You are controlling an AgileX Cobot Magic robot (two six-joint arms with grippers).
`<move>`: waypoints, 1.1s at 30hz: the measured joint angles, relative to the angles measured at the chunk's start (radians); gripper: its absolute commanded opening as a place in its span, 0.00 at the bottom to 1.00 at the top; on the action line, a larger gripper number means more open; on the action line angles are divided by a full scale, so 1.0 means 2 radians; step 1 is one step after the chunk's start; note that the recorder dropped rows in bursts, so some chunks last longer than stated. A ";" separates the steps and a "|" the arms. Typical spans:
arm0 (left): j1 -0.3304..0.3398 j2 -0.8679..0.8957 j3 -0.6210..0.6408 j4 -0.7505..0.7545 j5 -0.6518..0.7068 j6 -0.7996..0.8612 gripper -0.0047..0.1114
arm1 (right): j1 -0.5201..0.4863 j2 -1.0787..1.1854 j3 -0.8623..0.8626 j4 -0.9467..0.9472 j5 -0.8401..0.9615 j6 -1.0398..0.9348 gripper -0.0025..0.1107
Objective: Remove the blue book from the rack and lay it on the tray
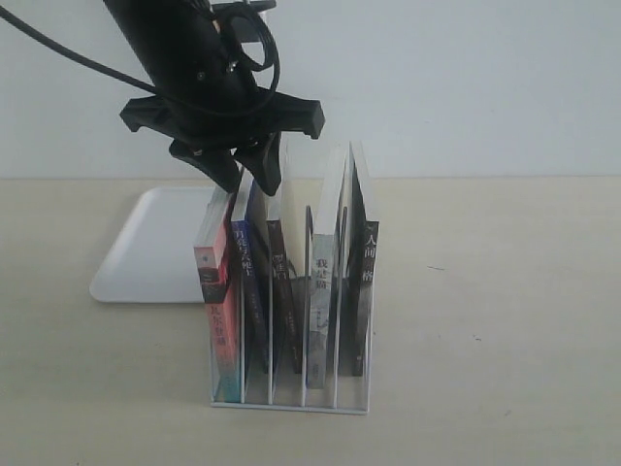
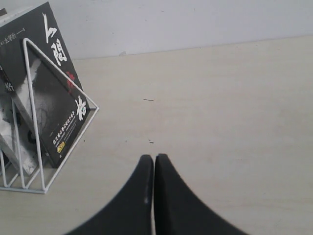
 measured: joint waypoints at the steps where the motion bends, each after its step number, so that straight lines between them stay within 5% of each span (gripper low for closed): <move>1: 0.000 0.000 0.000 0.000 0.000 0.000 0.41 | 0.000 0.000 0.000 0.000 0.000 0.000 0.02; 33: 0.009 -0.002 0.006 0.022 -0.001 -0.025 0.41 | 0.000 0.000 0.000 0.000 0.000 0.000 0.02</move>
